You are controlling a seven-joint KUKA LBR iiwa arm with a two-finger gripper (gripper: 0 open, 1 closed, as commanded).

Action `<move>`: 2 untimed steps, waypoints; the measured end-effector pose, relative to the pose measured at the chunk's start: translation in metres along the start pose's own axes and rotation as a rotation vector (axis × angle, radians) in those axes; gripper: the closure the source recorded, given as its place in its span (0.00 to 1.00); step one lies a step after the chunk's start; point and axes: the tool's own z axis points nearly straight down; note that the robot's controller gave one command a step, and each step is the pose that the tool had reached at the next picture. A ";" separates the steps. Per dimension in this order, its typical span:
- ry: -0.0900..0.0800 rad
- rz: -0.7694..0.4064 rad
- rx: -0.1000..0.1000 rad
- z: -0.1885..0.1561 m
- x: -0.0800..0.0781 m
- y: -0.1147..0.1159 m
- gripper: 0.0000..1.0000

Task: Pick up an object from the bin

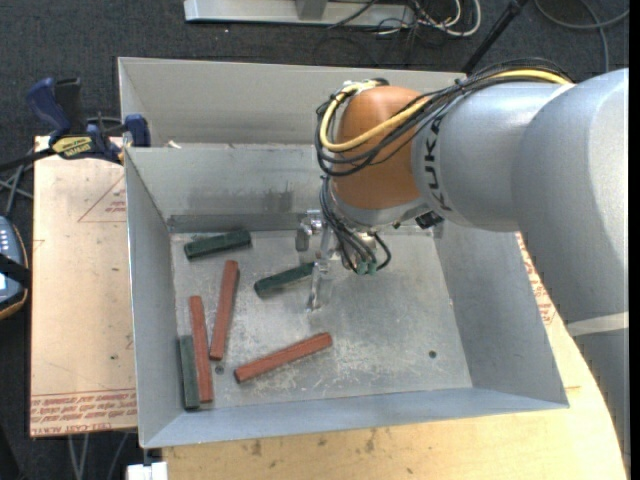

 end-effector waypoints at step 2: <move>-0.006 -0.381 -0.004 0.025 -0.036 0.009 1.00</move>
Offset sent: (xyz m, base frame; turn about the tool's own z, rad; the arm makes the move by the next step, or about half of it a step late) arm 0.0000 0.0000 0.0000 0.0000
